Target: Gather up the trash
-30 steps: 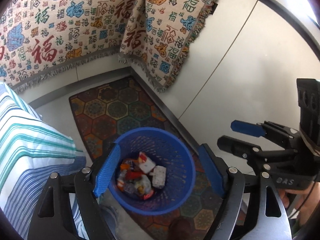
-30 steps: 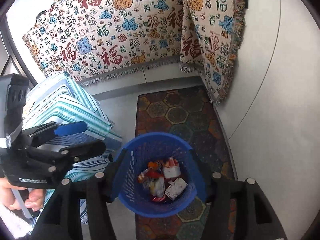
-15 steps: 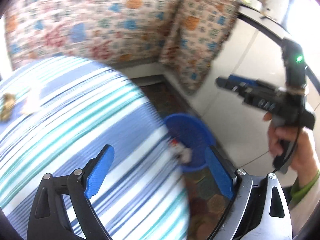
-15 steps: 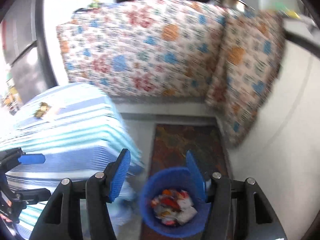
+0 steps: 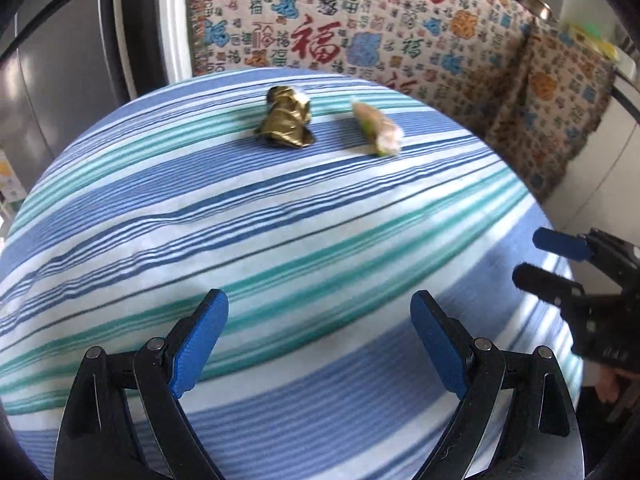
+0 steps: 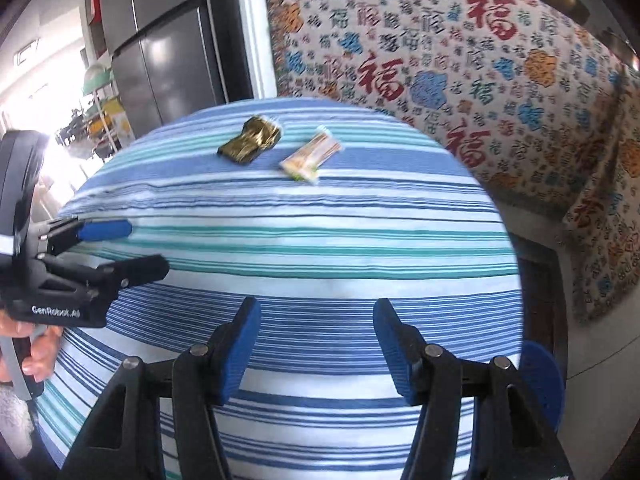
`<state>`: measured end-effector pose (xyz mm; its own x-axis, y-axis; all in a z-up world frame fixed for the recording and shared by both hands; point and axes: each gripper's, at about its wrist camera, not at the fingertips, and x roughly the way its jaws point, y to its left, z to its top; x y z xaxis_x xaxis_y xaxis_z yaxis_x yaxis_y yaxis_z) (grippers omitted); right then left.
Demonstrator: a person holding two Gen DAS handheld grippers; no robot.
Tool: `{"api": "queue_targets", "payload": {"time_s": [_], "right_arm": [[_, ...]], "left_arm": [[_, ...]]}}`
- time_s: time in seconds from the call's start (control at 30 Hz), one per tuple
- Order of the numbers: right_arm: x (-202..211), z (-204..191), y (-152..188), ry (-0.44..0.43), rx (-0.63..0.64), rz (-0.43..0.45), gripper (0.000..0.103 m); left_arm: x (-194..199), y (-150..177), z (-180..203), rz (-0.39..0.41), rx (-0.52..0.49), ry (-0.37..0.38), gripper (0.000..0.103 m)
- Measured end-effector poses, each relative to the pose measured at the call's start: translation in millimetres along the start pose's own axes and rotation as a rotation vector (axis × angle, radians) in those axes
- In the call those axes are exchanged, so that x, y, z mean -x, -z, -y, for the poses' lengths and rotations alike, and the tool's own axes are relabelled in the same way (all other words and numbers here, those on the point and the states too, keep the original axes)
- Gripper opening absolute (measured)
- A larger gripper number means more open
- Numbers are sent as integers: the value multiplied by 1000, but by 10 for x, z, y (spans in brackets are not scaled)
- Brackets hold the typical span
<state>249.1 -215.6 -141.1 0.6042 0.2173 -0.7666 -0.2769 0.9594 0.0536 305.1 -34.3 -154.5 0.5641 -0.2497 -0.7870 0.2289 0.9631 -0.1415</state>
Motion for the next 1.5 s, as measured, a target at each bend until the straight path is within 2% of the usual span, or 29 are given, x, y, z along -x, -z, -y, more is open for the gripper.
{"api": "queue_targets", "payload": {"time_s": [0.2, 0.27, 0.47, 0.53, 0.63, 0.7, 0.83, 1.0, 1.1, 1.13, 1.17, 1.23, 1.3, 1.43, 1.5], "right_arm": [[-261, -83, -45, 39, 19, -24, 60], [-351, -69, -47, 45, 1, -38, 60], [-490, 5, -163, 73, -42, -30, 75], [-536, 14, -199, 78, -54, -34, 82], [-594, 15, -245, 89, -65, -40, 86], [-618, 9, -262, 93, -68, -41, 87], [-630, 8, -271, 94, -71, -41, 88], [-630, 19, -263, 90, -72, -39, 88], [-638, 23, -265, 84, -79, -35, 88], [-636, 29, -265, 79, -82, -33, 88], [-634, 43, -267, 71, -90, -29, 88], [-639, 96, -290, 41, -123, -15, 88], [-674, 159, -366, 19, -164, -10, 88], [-775, 194, -699, -31, -242, 39, 88], [-912, 114, -870, -81, -265, 27, 86]], "left_arm": [[-205, -90, -118, 0, -27, -67, 94], [-277, -132, -113, -15, -45, -84, 100], [-361, -244, -164, -21, -49, -90, 103], [-395, -298, -185, -20, -51, -88, 103], [-454, -394, -194, -20, -58, -82, 103], [-513, -525, -221, -6, -56, -69, 102], [-505, -875, -272, 79, -7, 12, 102], [-817, -1239, -244, 48, -4, 7, 100], [-1019, -1293, -227, 14, -30, 2, 75], [-1023, -1272, -213, 25, -44, -7, 65], [-993, -1247, -202, 41, -62, -7, 42], [-906, -1187, -230, 50, -63, 36, 37], [-759, -1075, -280, 68, -63, 4, 35], [-402, -707, -511, 47, 32, -40, 35], [-237, -527, -571, 43, 58, -61, 35]]}}
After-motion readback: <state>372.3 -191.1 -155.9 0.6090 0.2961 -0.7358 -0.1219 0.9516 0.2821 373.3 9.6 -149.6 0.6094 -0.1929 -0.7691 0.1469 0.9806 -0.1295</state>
